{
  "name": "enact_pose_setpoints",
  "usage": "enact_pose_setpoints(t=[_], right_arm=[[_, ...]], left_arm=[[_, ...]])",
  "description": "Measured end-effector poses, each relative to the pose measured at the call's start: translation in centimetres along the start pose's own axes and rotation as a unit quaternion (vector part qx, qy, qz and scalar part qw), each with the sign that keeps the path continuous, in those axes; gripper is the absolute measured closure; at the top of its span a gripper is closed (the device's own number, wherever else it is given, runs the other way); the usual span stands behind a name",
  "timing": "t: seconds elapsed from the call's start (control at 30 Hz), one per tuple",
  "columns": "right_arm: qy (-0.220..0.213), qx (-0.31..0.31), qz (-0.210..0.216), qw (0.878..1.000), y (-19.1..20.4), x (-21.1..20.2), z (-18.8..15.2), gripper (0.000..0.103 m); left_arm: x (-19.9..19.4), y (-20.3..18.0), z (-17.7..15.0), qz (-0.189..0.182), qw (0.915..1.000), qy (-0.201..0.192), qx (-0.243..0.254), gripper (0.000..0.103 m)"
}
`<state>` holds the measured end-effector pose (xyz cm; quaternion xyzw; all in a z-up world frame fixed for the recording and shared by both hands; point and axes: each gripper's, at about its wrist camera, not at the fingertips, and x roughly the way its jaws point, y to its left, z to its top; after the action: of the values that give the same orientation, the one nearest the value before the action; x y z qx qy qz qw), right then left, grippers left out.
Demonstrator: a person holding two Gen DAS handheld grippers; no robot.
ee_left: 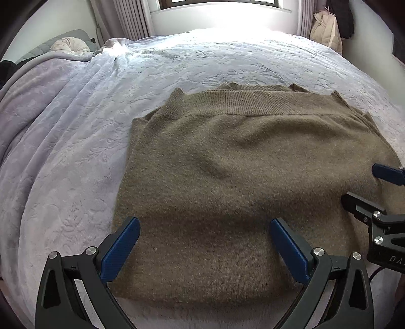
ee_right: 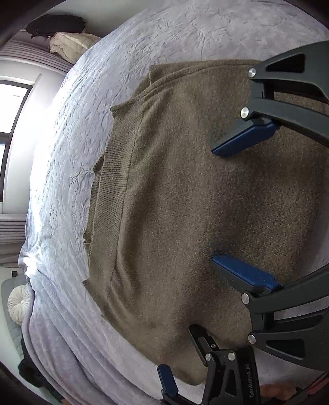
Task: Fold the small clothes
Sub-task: 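Press and smooth the folded sweater near the collar band with both tools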
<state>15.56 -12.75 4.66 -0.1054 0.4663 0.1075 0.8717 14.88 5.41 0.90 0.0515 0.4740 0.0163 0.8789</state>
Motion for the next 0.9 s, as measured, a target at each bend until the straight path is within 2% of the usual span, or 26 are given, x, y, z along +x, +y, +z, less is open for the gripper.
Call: enact_pose_setpoints(t=[0.07, 0.17, 0.27, 0.4, 0.5, 0.63, 0.73, 0.9], right_arm=[[0.0, -0.014, -0.014, 1.0, -0.1, 0.1, -0.5, 0.02], [-0.003, -0.007, -0.029, 1.0, -1.7, -0.4, -1.7, 0.02], [-0.004, 0.02, -0.04, 0.999, -4.6, -0.9, -3.2, 0.019], [-0.003, 0.059, -0.037, 0.998, -8.7, -1.5, -4.9, 0.019], [-0.007, 0.074, -0.012, 0.997, -10.2, -2.1, -5.6, 0.019], [-0.01, 0.083, -0.037, 0.996, -9.4, -3.4, -5.4, 0.018], [-0.031, 0.093, 0.001, 0.995, -7.9, -3.8, -4.2, 0.018], [-0.016, 0.041, 0.008, 0.999, -3.1, -1.2, -1.9, 0.018]], left_arm=[[0.7, 0.6, -0.7, -0.007, 0.9999, 0.009, -0.005, 0.0], [1.0, 2.6, -1.4, -0.035, 0.9987, 0.011, -0.036, 0.0], [0.4, 3.2, -1.9, -0.031, 0.9993, 0.0, -0.024, 0.0], [0.1, 3.5, -2.7, -0.02, 0.9997, -0.008, -0.012, 0.0], [-0.1, 4.5, -3.0, -0.024, 0.9993, 0.002, -0.029, 0.0], [-1.2, 5.5, -3.0, -0.027, 0.9975, 0.003, -0.065, 0.0], [-1.7, 4.2, -1.7, -0.035, 0.9972, -0.007, -0.066, 0.0], [-0.8, 1.0, 0.5, -0.031, 0.9982, -0.007, -0.05, 0.0]])
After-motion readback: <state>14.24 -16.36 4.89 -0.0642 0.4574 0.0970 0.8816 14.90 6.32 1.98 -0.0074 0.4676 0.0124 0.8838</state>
